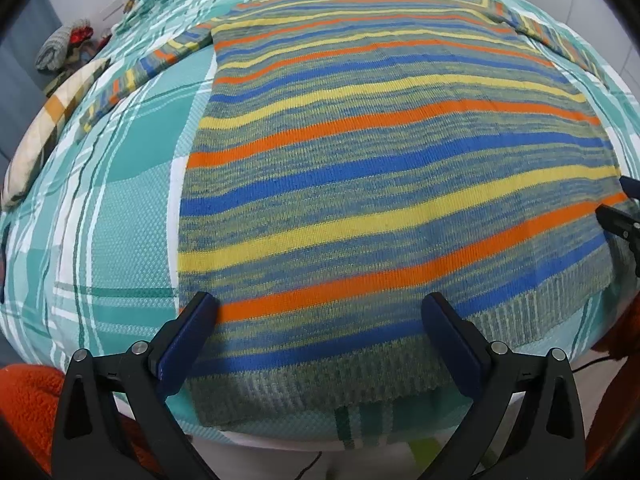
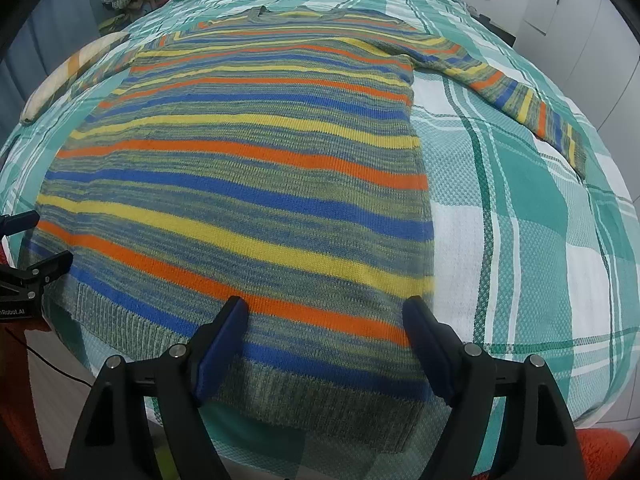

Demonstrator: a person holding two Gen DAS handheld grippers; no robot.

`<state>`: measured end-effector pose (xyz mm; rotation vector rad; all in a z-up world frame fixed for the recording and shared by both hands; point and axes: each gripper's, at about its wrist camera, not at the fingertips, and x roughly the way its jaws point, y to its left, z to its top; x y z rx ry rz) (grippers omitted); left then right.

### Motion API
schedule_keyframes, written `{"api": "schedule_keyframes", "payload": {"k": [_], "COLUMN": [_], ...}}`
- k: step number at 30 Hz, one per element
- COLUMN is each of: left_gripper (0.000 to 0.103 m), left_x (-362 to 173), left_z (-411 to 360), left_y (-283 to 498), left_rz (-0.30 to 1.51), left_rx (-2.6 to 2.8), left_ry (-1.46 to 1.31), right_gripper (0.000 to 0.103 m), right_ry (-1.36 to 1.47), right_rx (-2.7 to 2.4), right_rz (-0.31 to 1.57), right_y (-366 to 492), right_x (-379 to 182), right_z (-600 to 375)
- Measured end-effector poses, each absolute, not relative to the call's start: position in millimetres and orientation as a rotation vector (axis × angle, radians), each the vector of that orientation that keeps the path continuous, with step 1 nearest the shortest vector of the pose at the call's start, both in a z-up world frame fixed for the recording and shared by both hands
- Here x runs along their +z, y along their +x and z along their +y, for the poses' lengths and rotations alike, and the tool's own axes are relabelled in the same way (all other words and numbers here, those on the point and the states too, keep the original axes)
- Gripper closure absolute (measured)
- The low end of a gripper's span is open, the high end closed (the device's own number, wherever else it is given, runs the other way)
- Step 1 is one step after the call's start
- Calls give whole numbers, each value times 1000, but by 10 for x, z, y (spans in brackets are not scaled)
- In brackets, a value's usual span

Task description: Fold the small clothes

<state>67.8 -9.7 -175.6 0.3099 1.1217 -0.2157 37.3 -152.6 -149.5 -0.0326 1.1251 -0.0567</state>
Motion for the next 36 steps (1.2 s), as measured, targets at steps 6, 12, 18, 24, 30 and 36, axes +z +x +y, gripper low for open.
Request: {"api": "schedule_keyframes", "payload": {"k": [6, 12, 18, 24, 30, 36], "left_gripper": [0, 0, 0, 0, 1, 0], "left_x": [-1753, -1753, -1753, -1759, -1759, -1757], "left_z": [-100, -99, -107, -116, -120, -124], "left_y": [669, 674, 670, 651, 643, 637], "left_rz": [1120, 1119, 1116, 1108, 1105, 1103], "left_rx": [-215, -219, -218, -218, -218, -217], "left_ry": [313, 317, 320, 324, 325, 326], "right_gripper": [23, 22, 21, 20, 19, 15], "right_ry": [-37, -40, -55, -92, -98, -121], "right_rx": [-58, -62, -71, -81, -81, -91], "right_rz": [1123, 1123, 1123, 1121, 1121, 1121], "right_y": [371, 376, 373, 375, 376, 379], "right_x": [-1496, -1493, -1493, -1487, -1490, -1495], "right_z": [-1525, -1523, -1505, -1462, -1461, -1451]}}
